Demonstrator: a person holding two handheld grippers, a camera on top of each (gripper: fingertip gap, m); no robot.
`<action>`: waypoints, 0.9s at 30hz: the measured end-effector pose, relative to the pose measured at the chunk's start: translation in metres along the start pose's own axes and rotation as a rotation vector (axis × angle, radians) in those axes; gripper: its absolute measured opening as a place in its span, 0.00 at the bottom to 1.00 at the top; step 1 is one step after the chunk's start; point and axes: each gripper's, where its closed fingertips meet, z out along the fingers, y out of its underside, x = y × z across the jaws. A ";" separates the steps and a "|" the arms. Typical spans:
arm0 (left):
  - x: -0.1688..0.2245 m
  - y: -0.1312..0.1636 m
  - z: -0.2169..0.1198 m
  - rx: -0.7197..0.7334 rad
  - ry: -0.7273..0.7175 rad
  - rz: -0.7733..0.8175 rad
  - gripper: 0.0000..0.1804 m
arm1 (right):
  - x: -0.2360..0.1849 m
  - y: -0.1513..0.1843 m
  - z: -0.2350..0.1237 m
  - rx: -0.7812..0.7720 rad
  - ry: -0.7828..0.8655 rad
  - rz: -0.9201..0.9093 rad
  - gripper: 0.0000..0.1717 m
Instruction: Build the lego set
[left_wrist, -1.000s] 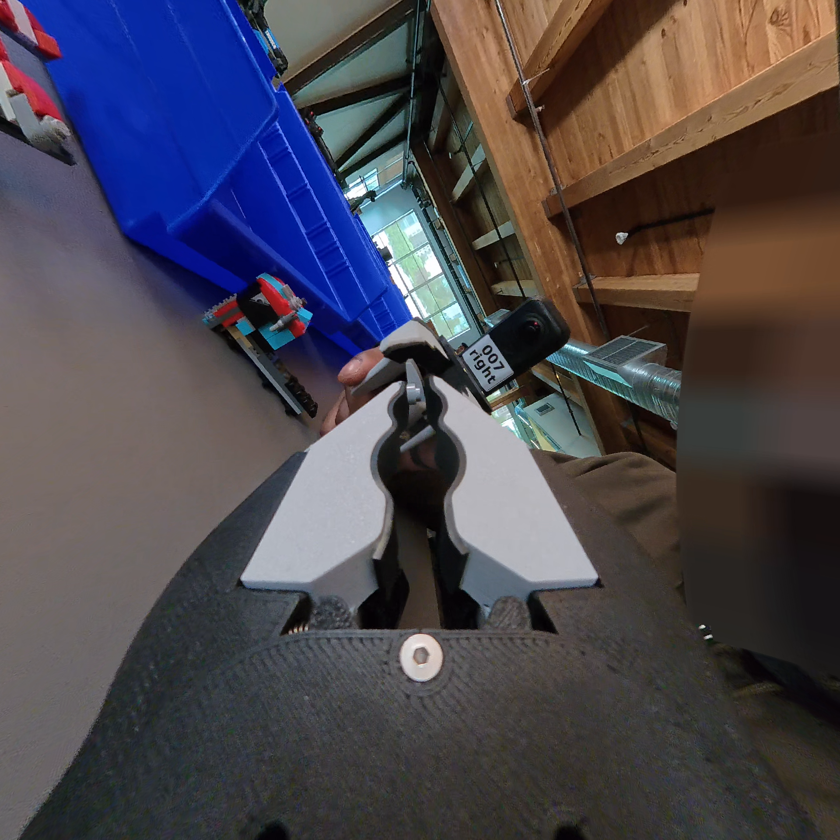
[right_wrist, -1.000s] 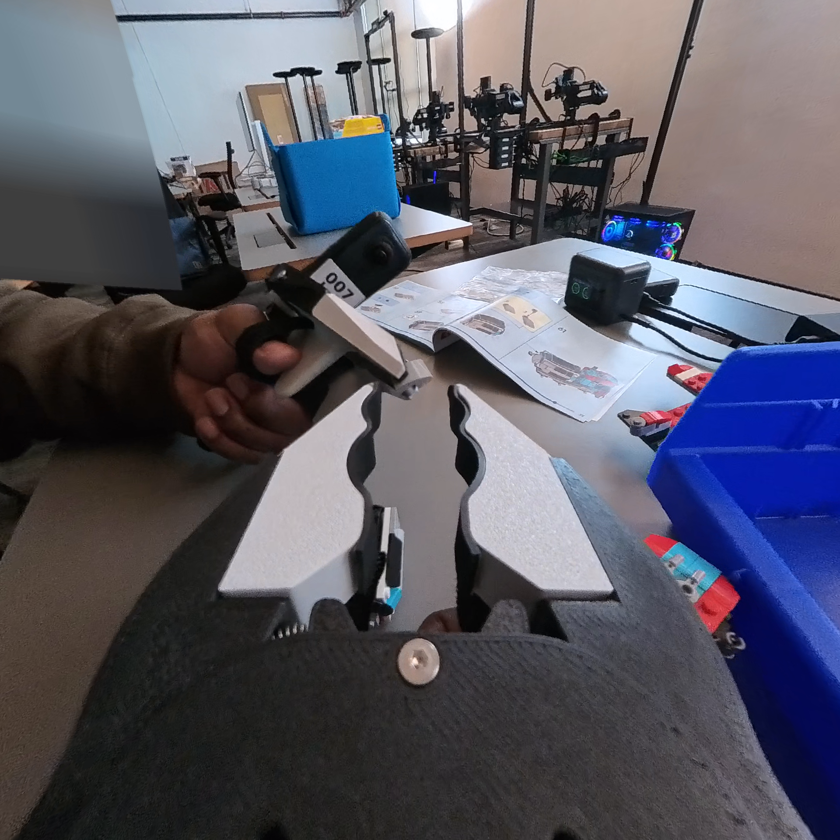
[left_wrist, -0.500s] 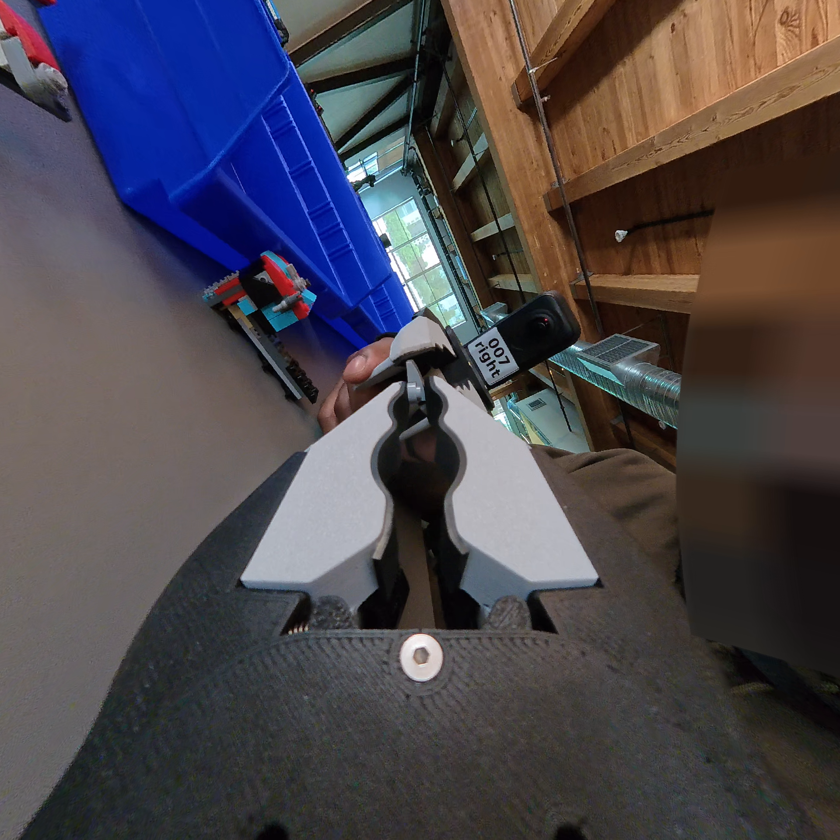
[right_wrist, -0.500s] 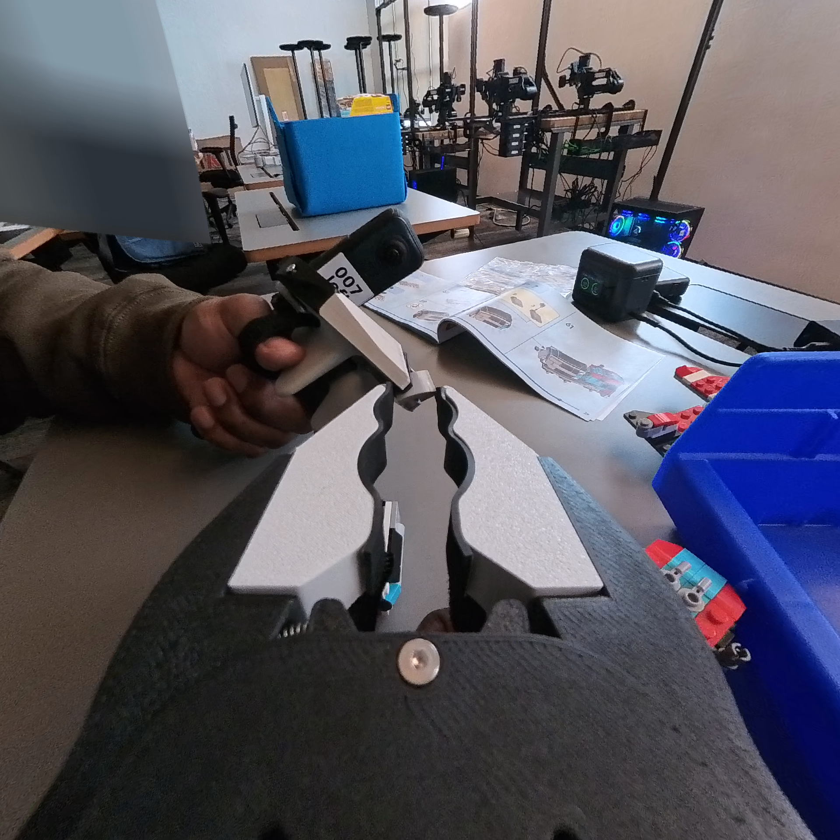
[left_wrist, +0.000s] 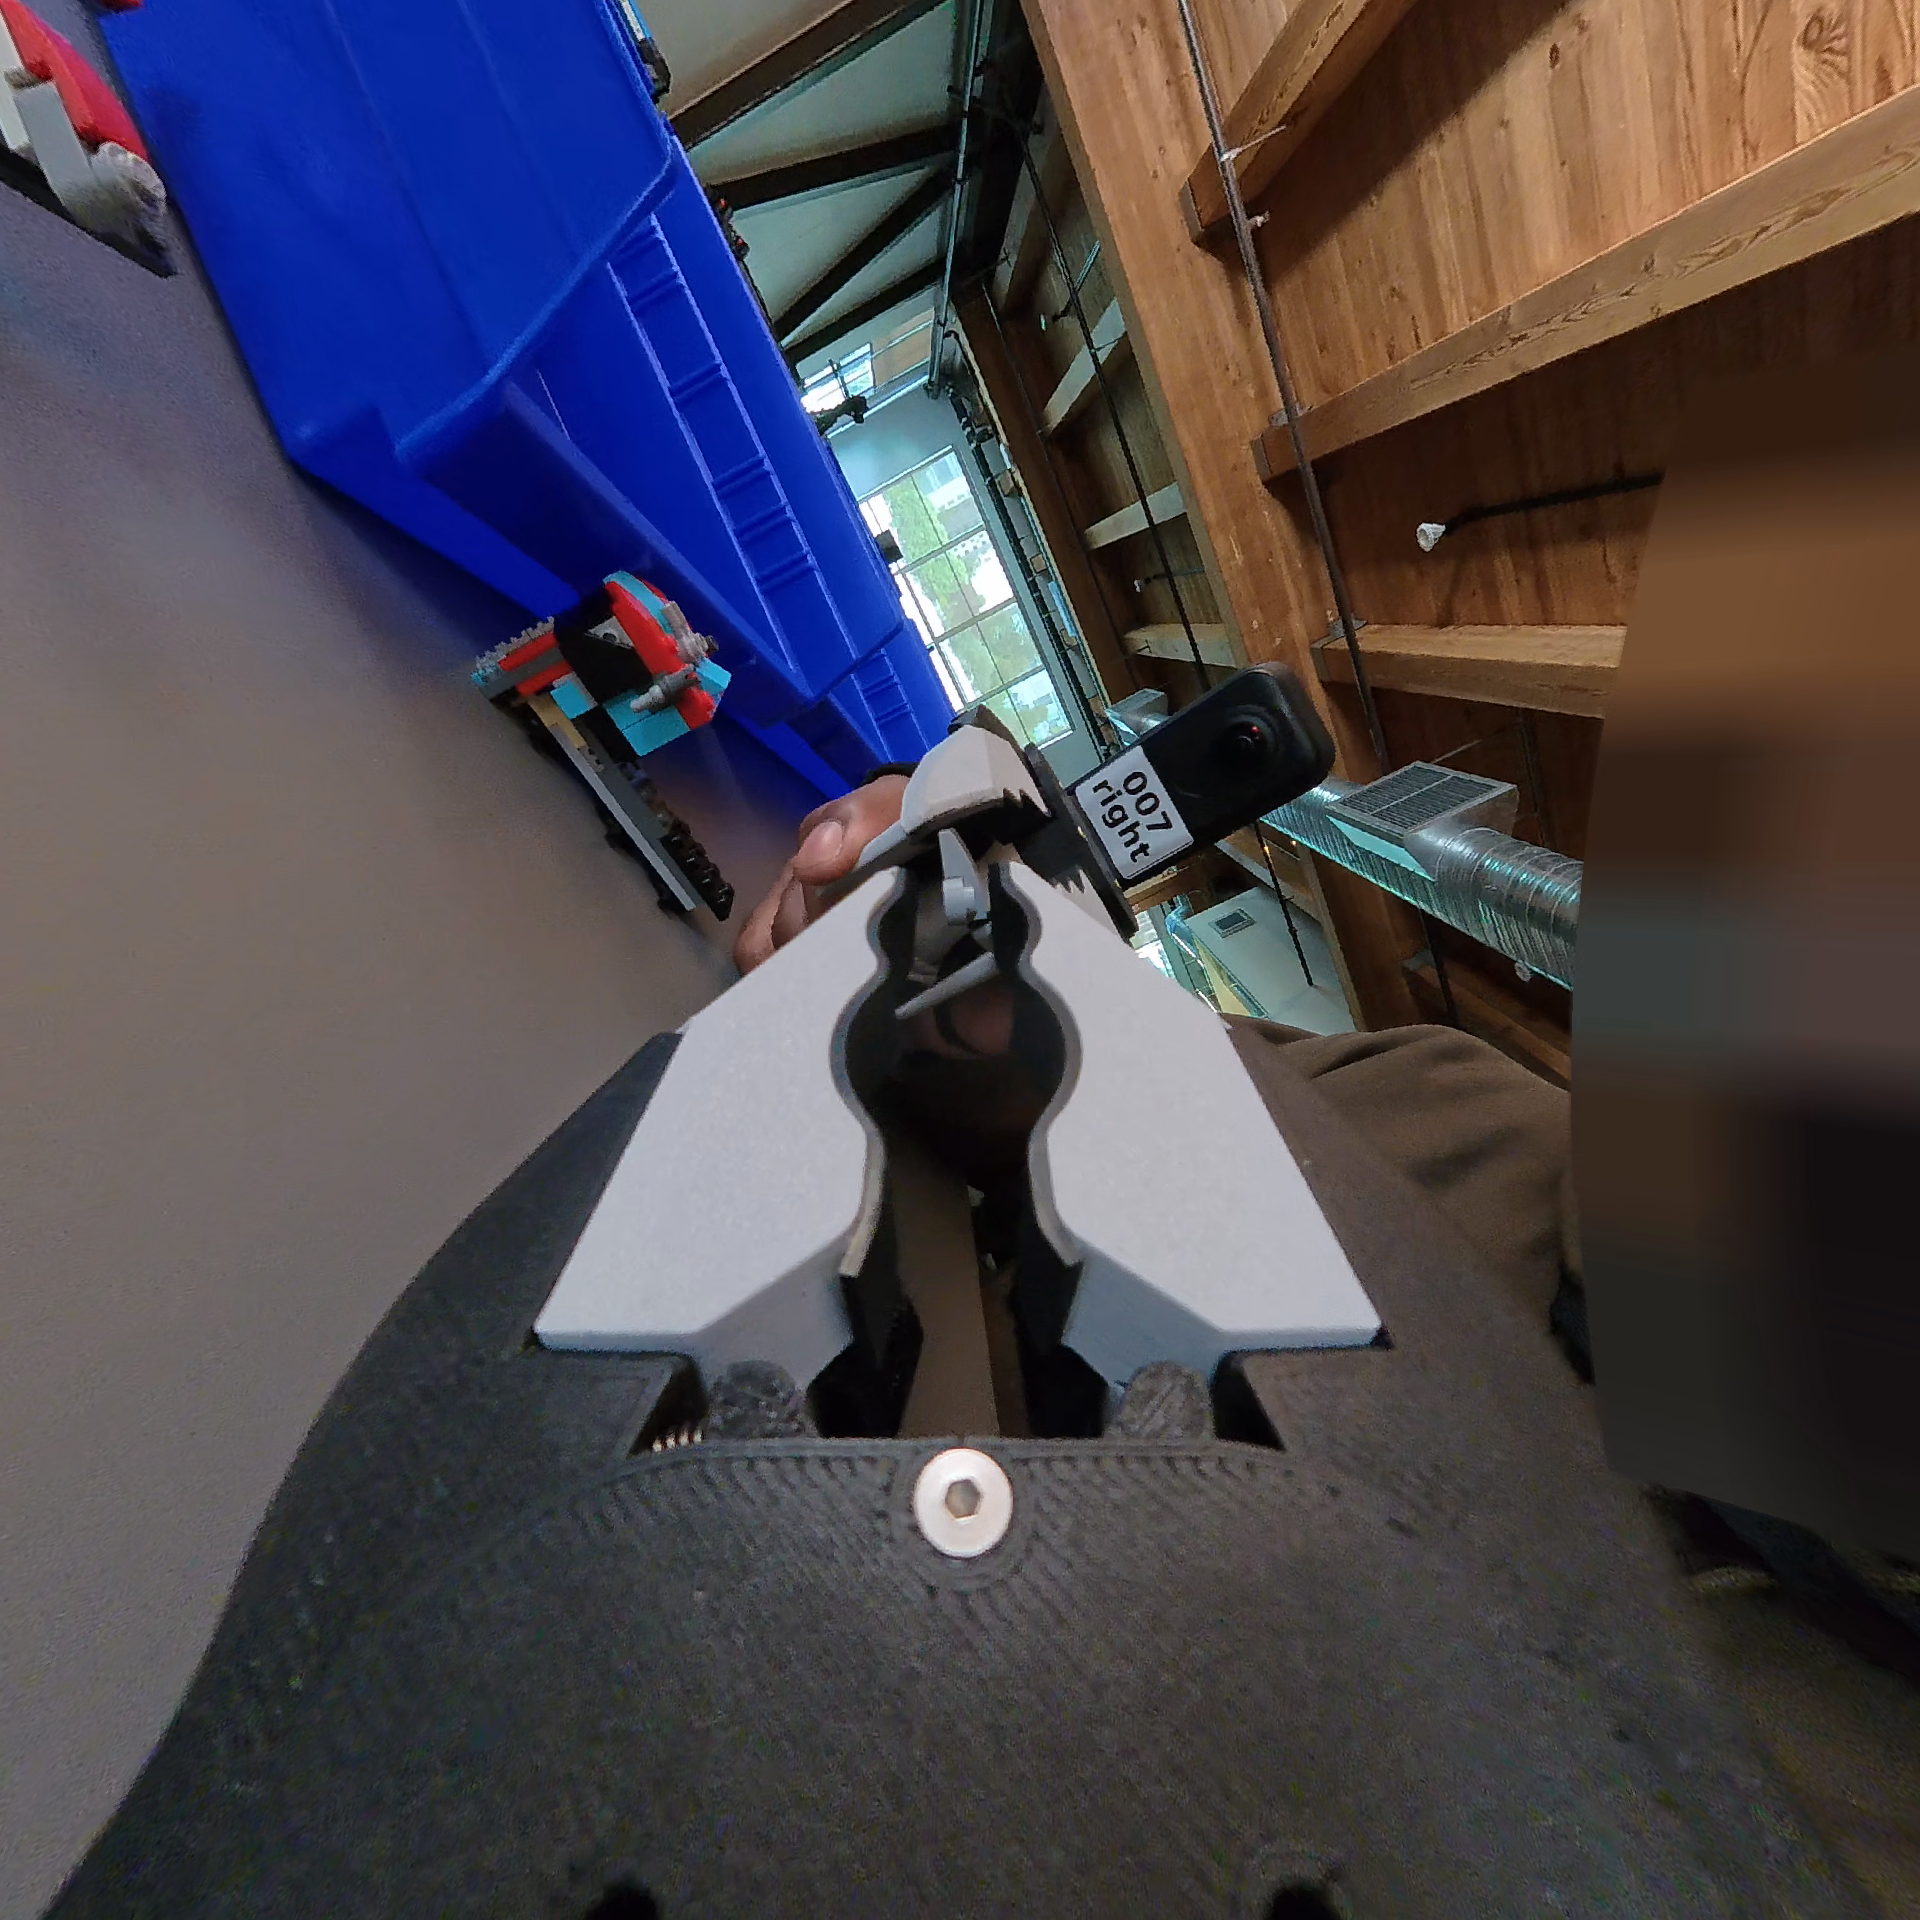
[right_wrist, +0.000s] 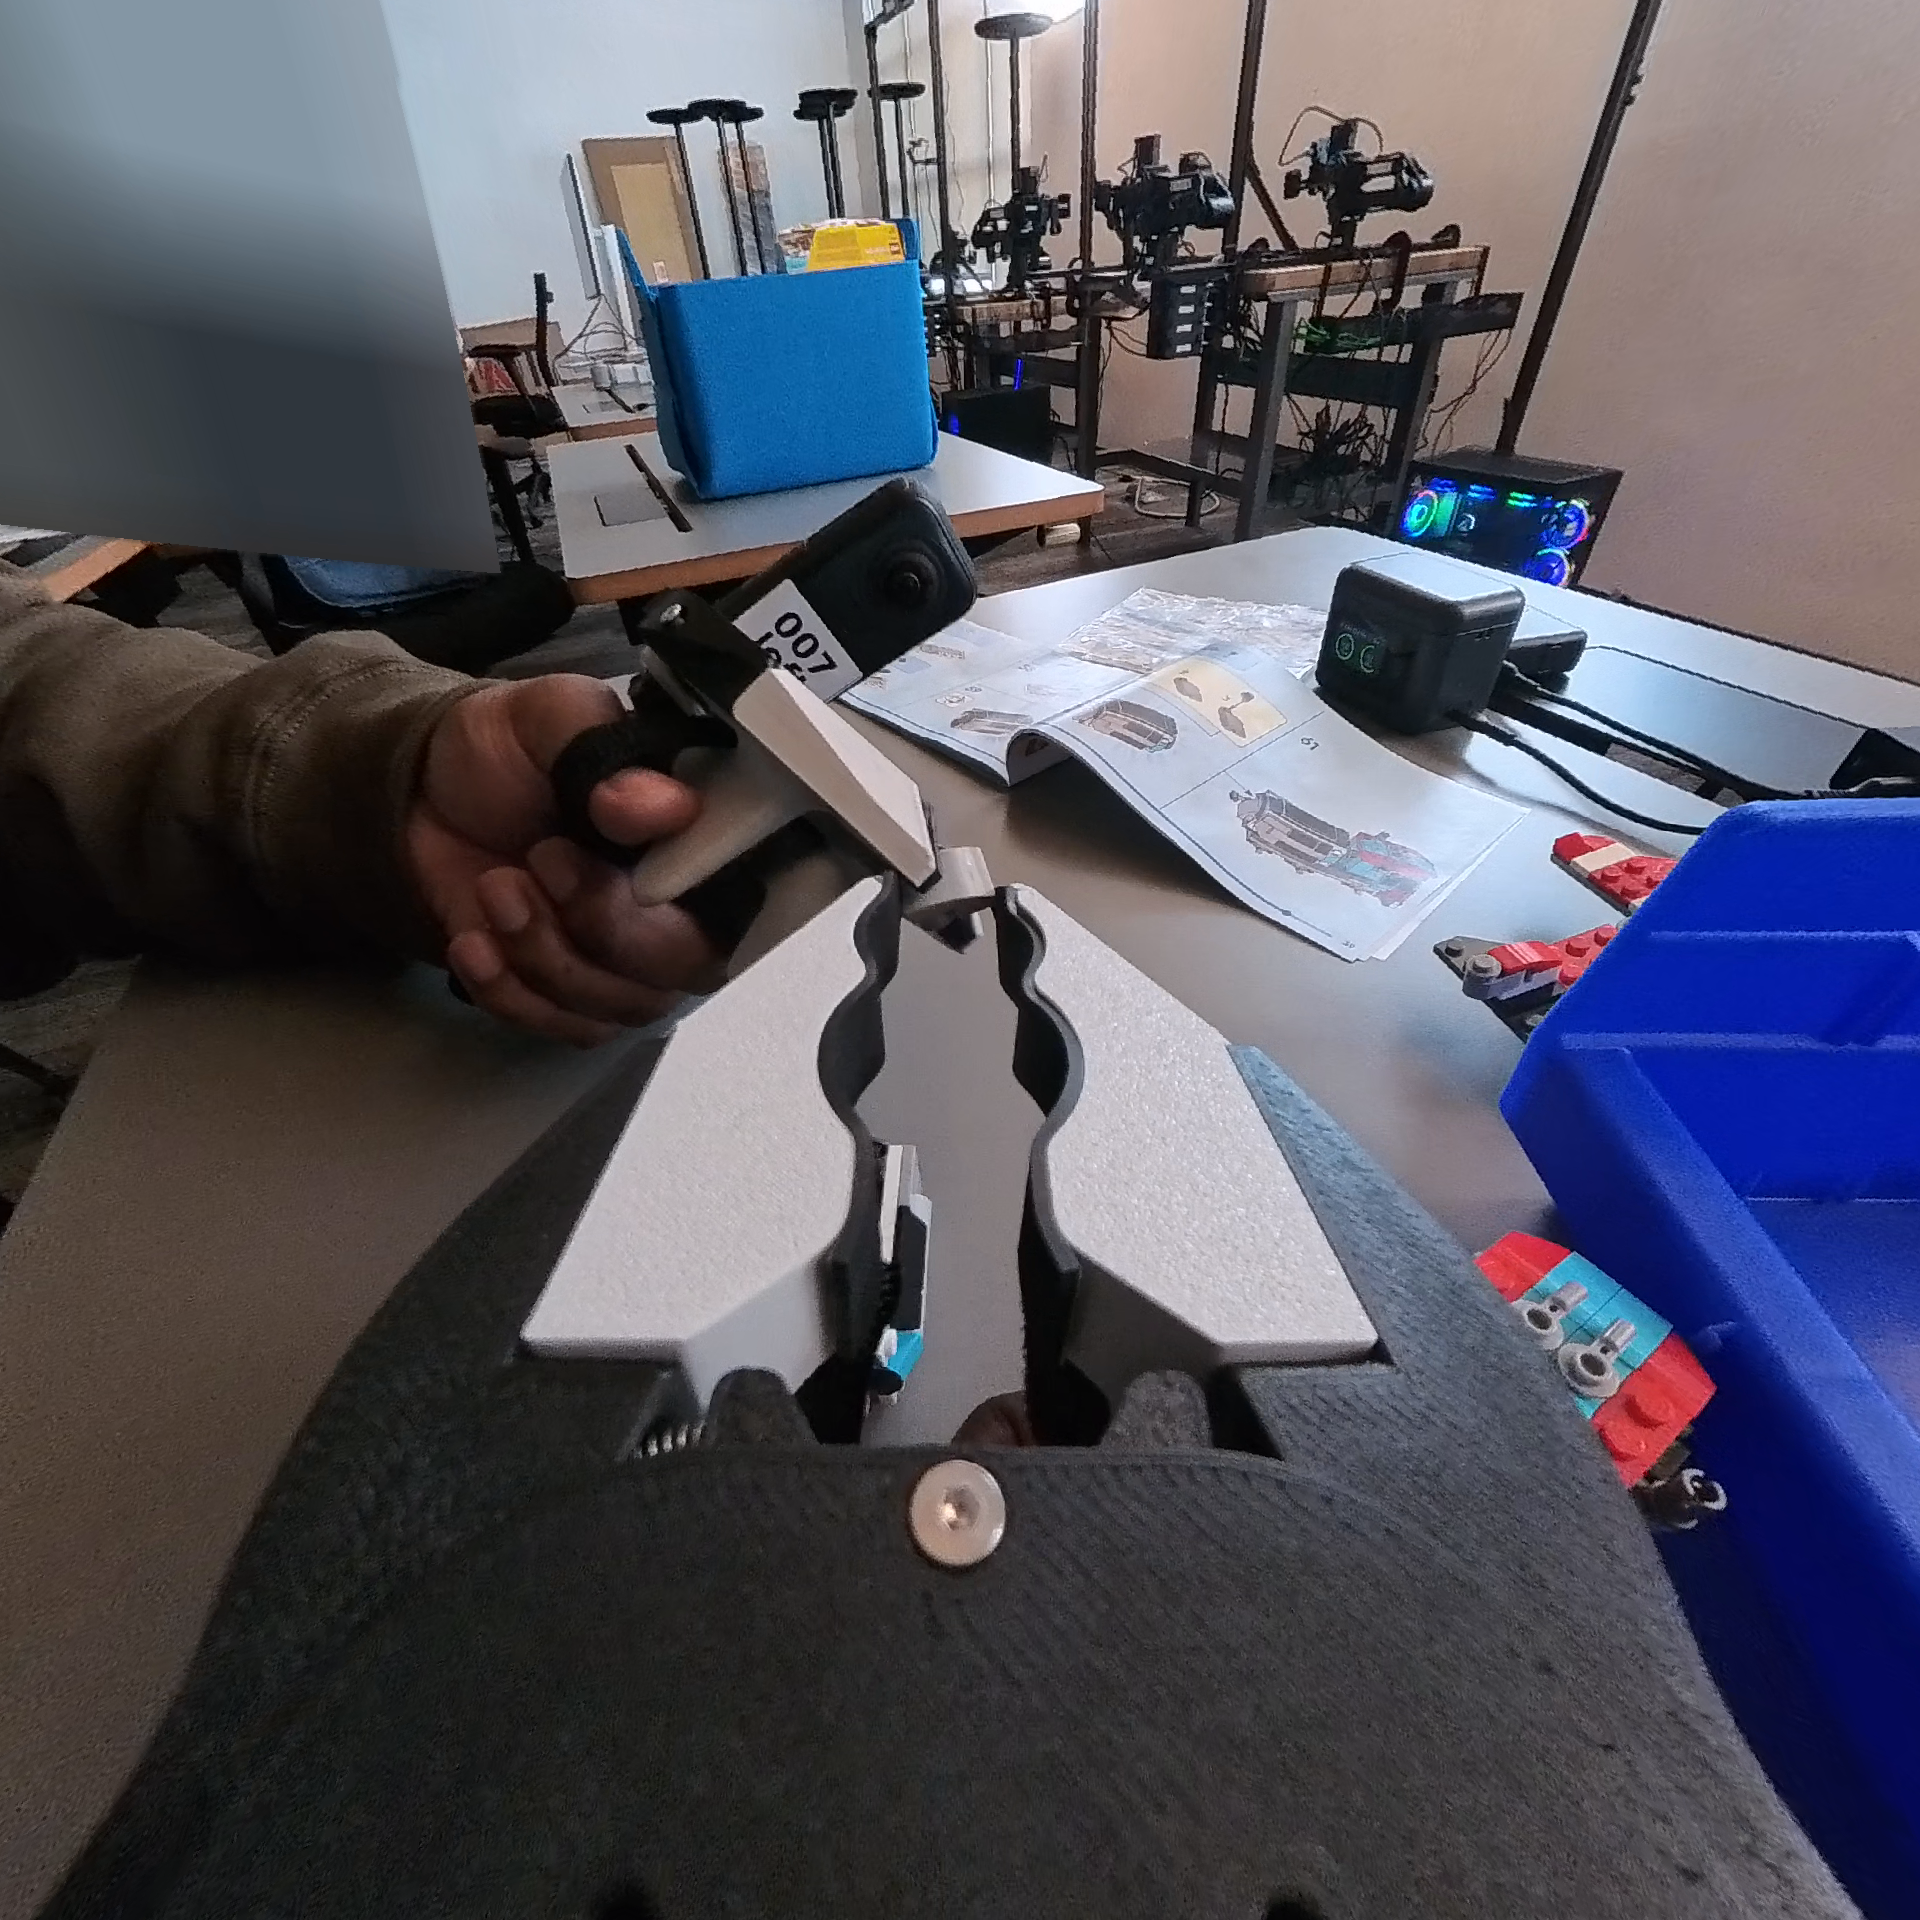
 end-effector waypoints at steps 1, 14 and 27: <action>0.000 0.000 0.000 -0.001 -0.001 0.002 0.09 | 0.000 0.000 0.000 0.001 0.000 0.000 0.11; 0.007 0.000 0.001 -0.006 0.017 0.032 0.18 | 0.005 -0.004 -0.004 0.024 0.016 0.028 0.11; 0.007 -0.009 -0.006 0.040 0.018 -0.002 0.18 | 0.010 -0.003 -0.004 0.030 0.020 0.066 0.11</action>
